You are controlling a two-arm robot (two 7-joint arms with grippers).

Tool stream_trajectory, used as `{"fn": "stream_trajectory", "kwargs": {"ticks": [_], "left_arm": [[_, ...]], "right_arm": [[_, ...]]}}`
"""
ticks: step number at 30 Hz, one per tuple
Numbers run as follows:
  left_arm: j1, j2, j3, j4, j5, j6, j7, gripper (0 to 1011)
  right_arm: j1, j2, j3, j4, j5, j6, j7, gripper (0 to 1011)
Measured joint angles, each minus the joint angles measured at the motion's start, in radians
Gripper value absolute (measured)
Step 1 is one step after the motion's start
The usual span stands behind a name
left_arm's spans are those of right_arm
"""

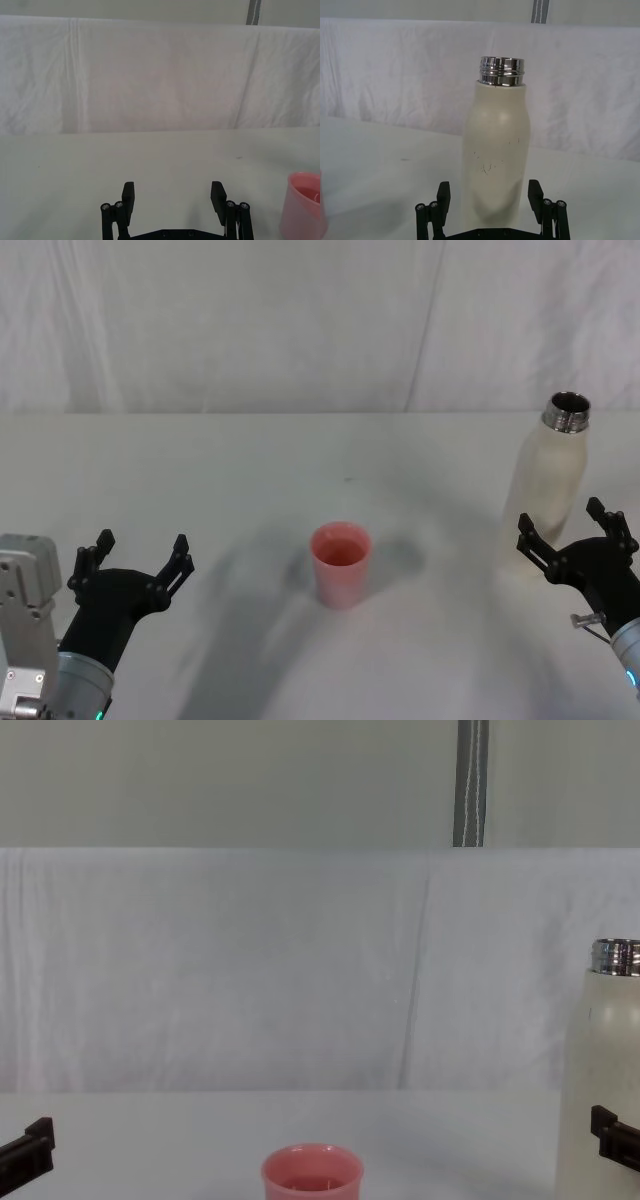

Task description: Grasp the thermos with one hand and pour water into the cup lid.

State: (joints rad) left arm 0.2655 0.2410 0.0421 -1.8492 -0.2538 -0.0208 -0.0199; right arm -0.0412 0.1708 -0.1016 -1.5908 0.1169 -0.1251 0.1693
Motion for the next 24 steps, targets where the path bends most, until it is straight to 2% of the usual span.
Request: {"fn": "stream_trajectory", "kwargs": {"ticks": [10,24], "left_arm": [[0.000,0.000,0.000,0.000,0.000,0.000,0.000,1001],[0.000,0.000,0.000,0.000,0.000,0.000,0.000,1001]], "right_arm": [[-0.036,-0.002,0.001,-0.033,-0.010,-0.002,-0.006,1003],[-0.052,-0.007,-0.027,-0.027,-0.013,0.000,0.014,1003]]}}
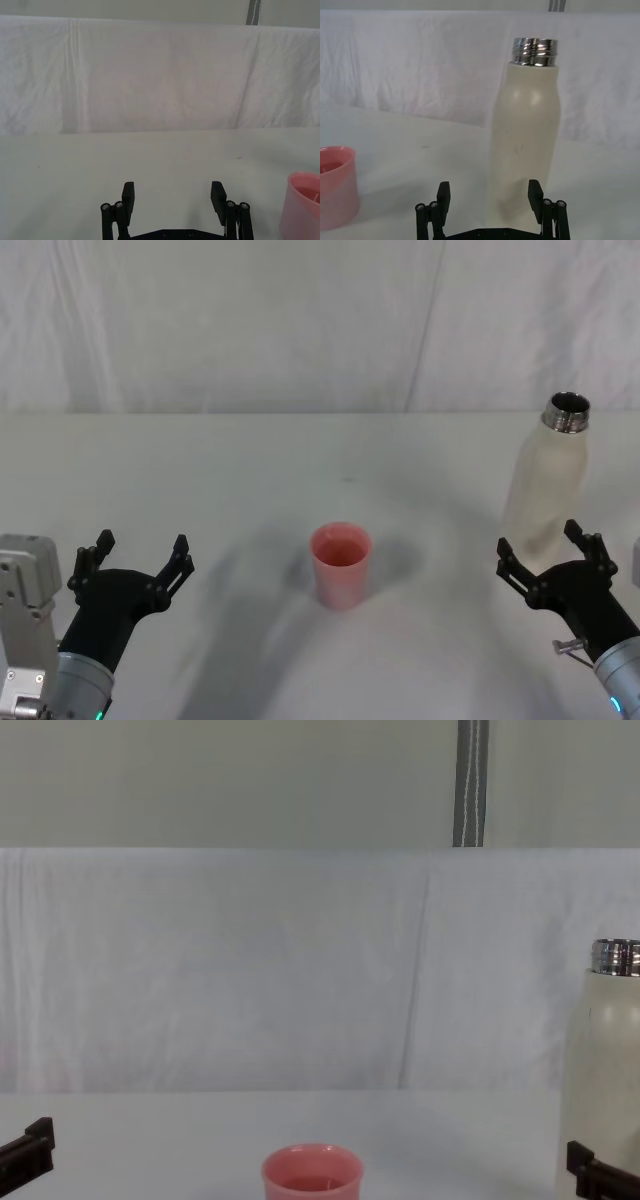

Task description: Grasp the thermos with one hand and pour water into the cup lid.

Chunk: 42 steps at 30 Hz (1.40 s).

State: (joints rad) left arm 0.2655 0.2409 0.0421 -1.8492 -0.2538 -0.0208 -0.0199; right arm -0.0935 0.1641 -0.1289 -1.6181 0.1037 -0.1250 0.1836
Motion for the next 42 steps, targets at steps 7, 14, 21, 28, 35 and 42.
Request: {"fn": "stream_trajectory", "kwargs": {"ticks": [7,14,21,28,35,42], "left_arm": [[0.000,0.000,0.000,0.000,0.000,0.000,0.000,1001],[0.000,0.000,0.000,0.000,0.000,0.000,0.000,1001],[0.000,0.000,0.000,0.000,0.000,0.000,0.000,1001],[0.000,0.000,0.000,0.000,0.000,0.000,0.000,1001],[0.000,0.000,0.000,0.000,0.000,0.000,0.000,1001],[0.000,0.000,0.000,0.000,0.000,0.000,0.000,1001]], "right_arm": [[-0.007,0.000,-0.011,0.003,0.001,-0.001,0.007,1003],[-0.015,-0.002,-0.030,0.013,0.007,-0.005,0.016,1003],[-0.005,-0.002,-0.051,0.026,0.010,-0.008,0.028,1003],[0.007,-0.002,-0.068,0.038,0.013,-0.009,0.033,1003],[0.021,-0.003,-0.079,0.050,0.016,-0.010,0.038,1003],[0.028,-0.003,-0.084,0.062,0.022,-0.013,0.038,1003]]}}
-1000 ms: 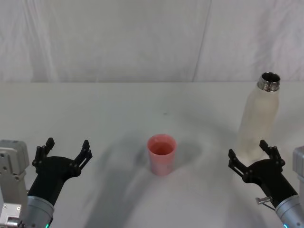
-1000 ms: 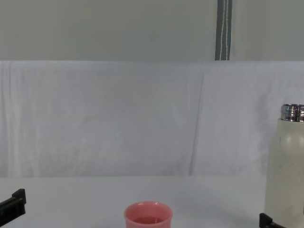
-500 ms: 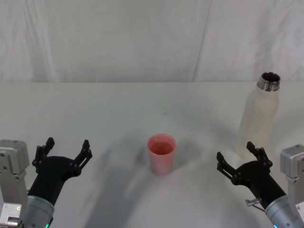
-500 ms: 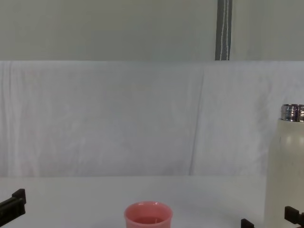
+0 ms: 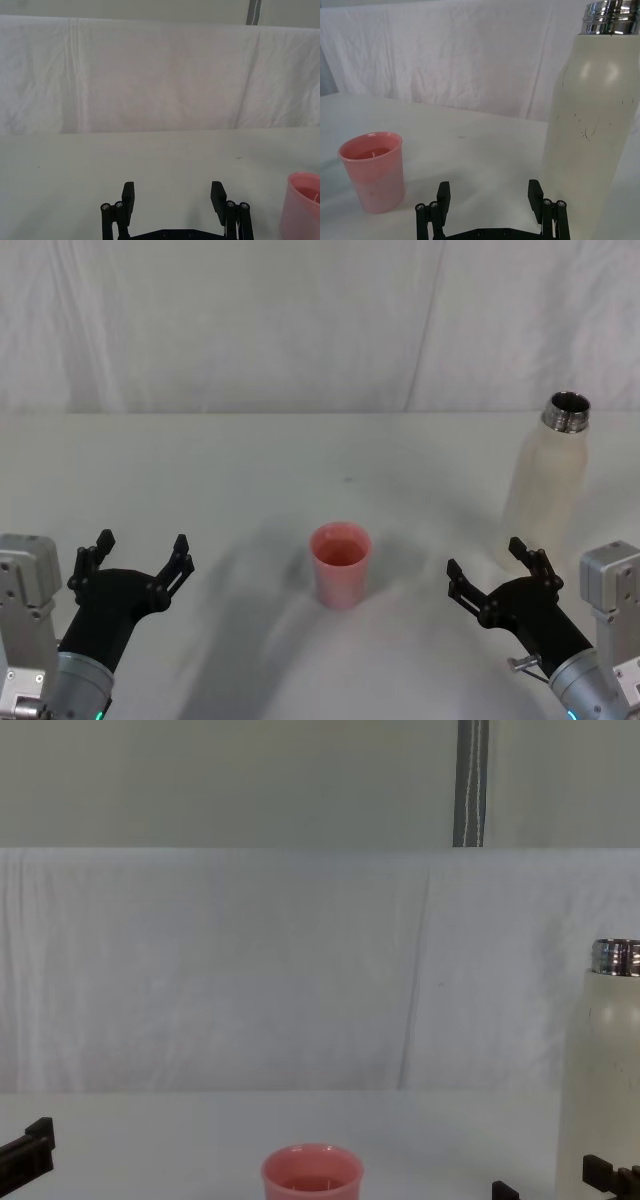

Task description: Grasp the thermos with one hand and pour water into the cup lid.

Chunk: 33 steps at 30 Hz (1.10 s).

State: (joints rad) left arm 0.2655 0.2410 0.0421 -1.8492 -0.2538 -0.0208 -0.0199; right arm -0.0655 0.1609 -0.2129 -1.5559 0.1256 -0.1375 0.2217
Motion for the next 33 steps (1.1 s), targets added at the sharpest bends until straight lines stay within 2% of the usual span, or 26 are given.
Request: {"fn": "stream_trajectory", "kwargs": {"ticks": [33], "left_arm": [[0.000,0.000,0.000,0.000,0.000,0.000,0.000,1001]], "right_arm": [[0.001,-0.002,0.000,0.008,0.004,-0.007,0.001,1003]]}}
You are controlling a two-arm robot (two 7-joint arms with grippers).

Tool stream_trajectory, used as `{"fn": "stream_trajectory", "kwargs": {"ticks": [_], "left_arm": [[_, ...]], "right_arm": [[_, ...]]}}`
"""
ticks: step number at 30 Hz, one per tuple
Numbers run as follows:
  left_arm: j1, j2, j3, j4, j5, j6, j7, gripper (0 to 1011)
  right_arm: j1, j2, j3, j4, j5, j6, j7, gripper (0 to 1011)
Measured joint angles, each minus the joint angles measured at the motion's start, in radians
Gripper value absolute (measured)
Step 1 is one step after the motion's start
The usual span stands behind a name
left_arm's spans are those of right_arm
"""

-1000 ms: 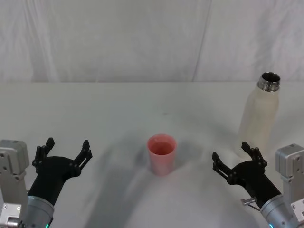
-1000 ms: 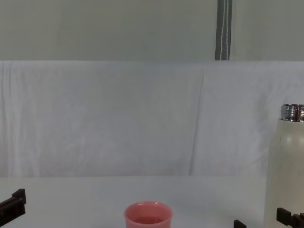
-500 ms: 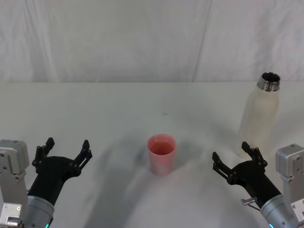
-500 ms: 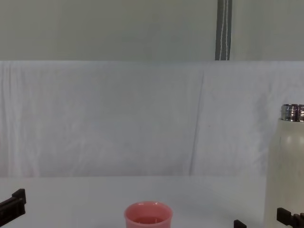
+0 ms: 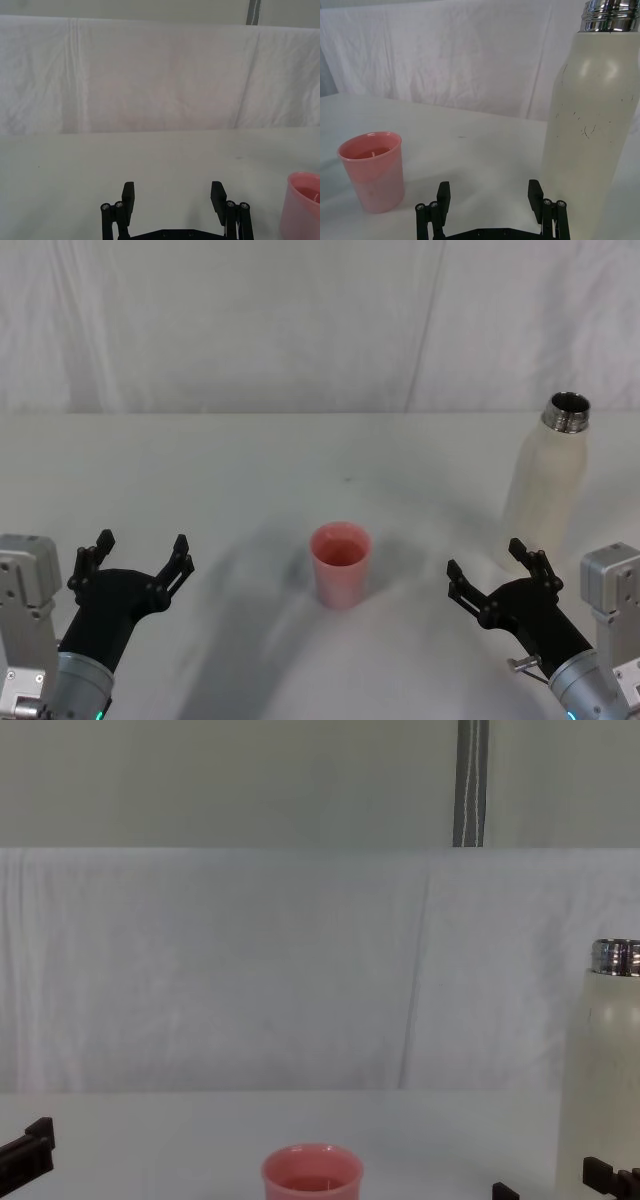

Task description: Grasp the thermos with one hand and pour water into the cup lid.

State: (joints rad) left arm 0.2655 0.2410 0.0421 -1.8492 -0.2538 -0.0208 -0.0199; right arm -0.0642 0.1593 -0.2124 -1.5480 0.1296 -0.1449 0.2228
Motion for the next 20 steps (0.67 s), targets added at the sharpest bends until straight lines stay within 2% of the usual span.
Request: {"fn": "stream_trajectory", "kwargs": {"ticks": [20], "left_arm": [[0.000,0.000,0.000,0.000,0.000,0.000,0.000,1001]], "right_arm": [[0.000,0.000,0.000,-0.001,0.000,0.000,-0.001,1003]]}}
